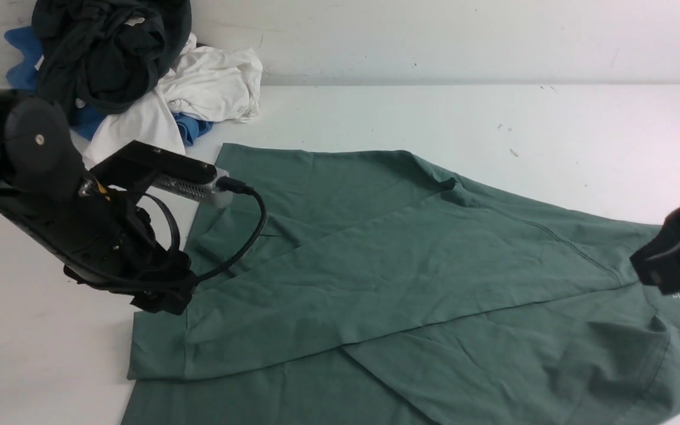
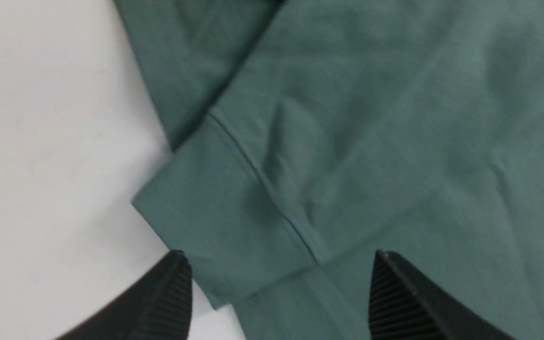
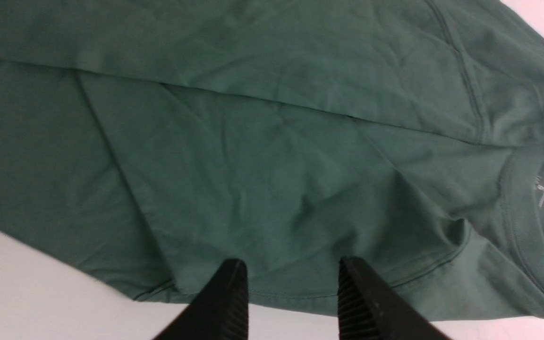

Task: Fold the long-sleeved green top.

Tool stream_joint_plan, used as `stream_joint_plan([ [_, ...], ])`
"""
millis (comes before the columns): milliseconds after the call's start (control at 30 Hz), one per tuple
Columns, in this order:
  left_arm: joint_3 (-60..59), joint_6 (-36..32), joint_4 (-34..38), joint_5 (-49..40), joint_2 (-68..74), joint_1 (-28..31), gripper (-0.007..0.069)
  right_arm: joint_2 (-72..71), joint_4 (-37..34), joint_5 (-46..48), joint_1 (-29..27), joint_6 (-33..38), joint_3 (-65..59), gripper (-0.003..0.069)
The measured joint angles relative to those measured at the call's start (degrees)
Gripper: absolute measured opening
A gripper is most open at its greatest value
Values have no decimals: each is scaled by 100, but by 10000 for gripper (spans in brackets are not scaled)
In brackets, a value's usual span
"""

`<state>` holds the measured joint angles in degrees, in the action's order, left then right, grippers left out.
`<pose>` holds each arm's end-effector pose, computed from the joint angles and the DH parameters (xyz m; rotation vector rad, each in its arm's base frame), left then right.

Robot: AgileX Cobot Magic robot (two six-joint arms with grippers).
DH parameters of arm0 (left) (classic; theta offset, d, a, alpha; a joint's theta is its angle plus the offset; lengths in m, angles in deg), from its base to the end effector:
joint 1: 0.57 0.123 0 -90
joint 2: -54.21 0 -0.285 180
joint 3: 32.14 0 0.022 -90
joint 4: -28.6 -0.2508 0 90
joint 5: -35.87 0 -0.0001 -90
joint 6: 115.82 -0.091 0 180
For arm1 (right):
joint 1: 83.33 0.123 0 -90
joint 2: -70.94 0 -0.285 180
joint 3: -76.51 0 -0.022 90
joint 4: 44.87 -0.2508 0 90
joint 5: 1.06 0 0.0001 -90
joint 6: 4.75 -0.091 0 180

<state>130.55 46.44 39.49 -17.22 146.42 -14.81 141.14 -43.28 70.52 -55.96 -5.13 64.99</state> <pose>0.2702 -0.0828 0.2591 0.6538 2.7487 -0.2265 0.1692 0.0849 0.3677 -0.6287 2.6054 0.1156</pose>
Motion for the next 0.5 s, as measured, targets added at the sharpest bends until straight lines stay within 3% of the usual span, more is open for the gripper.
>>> stream_joint_plan([
  [233,-963,-1243,-44,-1019,-556,-1151,465,-536,-365,5,447,306,-649,263],
  [333,-1533,-1750,-420,-903,-426,-1509,465,-710,-444,12,541,393,-1029,262],
  [500,-1822,-1937,-877,-251,75,-1633,465,-775,-466,25,559,468,-1337,262],
])
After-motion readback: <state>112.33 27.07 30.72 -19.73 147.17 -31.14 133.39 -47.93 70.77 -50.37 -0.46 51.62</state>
